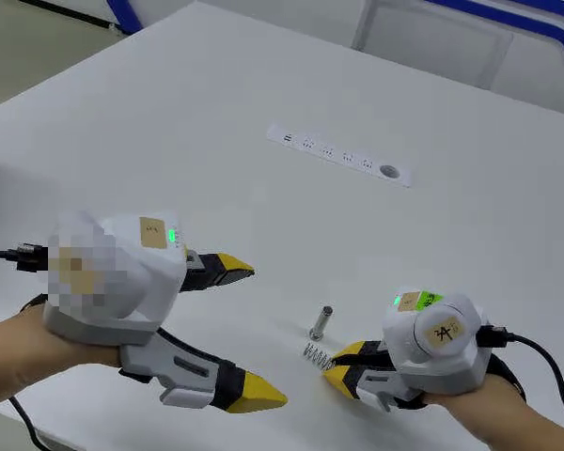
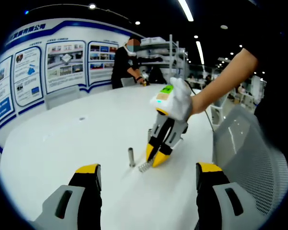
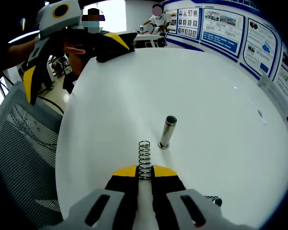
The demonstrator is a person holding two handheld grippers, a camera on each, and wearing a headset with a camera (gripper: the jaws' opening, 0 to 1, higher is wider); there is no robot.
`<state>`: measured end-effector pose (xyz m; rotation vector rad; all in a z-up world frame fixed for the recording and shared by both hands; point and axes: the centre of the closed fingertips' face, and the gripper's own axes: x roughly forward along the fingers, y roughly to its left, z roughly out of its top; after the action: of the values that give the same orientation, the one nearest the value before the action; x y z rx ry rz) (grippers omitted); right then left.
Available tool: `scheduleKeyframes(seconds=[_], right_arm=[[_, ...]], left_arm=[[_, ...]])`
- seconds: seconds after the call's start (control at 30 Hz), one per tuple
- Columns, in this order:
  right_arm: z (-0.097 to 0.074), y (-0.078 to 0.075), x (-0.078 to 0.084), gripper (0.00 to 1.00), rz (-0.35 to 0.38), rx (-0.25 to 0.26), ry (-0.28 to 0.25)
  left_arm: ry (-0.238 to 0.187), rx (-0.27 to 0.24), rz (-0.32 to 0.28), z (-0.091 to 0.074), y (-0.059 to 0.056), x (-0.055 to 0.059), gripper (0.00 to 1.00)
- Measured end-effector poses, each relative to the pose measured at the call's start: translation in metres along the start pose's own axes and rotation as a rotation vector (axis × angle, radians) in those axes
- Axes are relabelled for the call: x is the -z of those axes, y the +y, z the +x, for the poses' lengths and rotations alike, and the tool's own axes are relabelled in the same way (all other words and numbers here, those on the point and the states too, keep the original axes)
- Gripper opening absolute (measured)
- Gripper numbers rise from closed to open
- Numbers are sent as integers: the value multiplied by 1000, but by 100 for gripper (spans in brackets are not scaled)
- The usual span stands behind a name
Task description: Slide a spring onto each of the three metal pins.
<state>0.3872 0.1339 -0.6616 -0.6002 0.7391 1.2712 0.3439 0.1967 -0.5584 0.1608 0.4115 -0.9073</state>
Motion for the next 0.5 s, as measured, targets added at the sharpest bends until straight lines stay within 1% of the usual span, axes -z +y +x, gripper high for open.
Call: scheduleKeyframes(seconds=[0.1,0.17,0.23,0.4,0.5], right_arm=[[-7,5,-6,11,12,-12,-13],[-14,10,-11,11,-8,-24,-19],[-22,13,-17,11,-30,-30,-26],[-50,26,-42,11,-110,-55,-73],[-60,34,-54,11,-140,-73,-95]], left_arm=[[1,-5,-4,0,0,1,82],[5,-2,0,1,-1,1,81],[8,0,18,3,-3,0,80],[0,15,35,8,-9,-8,78],[-1,13,47,13,-9,-13,76]])
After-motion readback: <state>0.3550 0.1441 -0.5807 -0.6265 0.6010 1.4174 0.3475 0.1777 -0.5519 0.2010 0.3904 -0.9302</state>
